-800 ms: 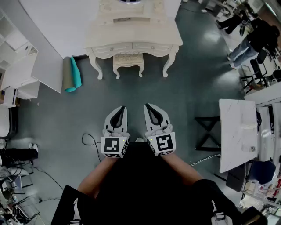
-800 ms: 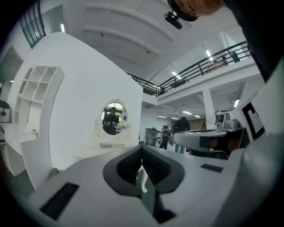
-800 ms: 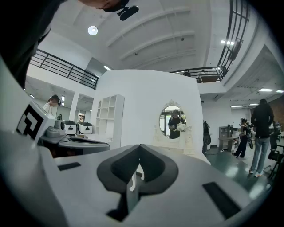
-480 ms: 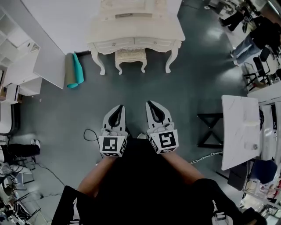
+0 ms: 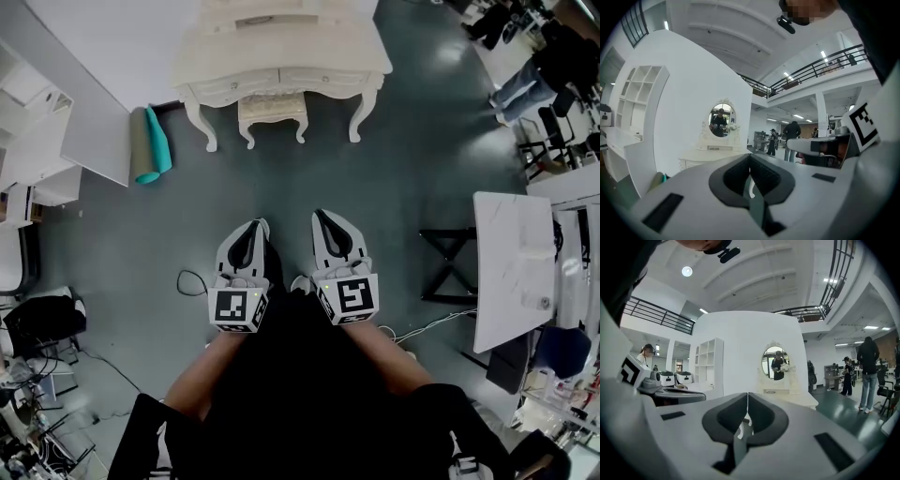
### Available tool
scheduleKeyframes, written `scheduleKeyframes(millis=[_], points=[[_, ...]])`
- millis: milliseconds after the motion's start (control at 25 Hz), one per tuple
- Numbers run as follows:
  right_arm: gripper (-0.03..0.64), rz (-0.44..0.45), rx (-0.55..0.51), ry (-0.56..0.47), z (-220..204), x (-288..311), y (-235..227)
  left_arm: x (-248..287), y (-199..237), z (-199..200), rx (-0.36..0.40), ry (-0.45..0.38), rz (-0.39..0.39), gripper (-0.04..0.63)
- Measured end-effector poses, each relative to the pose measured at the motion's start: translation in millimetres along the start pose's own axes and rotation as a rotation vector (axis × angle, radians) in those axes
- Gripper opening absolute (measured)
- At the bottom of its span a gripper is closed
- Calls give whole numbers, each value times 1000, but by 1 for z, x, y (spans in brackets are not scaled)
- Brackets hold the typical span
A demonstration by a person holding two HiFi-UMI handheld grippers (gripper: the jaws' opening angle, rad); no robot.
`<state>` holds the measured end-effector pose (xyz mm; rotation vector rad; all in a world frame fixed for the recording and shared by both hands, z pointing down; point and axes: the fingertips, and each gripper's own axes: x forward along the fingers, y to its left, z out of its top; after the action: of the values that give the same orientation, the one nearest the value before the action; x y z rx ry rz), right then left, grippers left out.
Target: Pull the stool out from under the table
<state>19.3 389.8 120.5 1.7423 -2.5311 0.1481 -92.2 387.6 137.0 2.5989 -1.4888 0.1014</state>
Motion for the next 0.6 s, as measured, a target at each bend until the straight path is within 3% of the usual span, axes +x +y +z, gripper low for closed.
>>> scheduleKeyframes(millis=[320, 600], points=[[18, -14, 2, 37, -9, 41, -18, 36, 27, -6, -23, 16, -1, 14], [18, 24, -36, 69, -11, 105, -26, 79, 99, -10, -60, 28, 128, 14]])
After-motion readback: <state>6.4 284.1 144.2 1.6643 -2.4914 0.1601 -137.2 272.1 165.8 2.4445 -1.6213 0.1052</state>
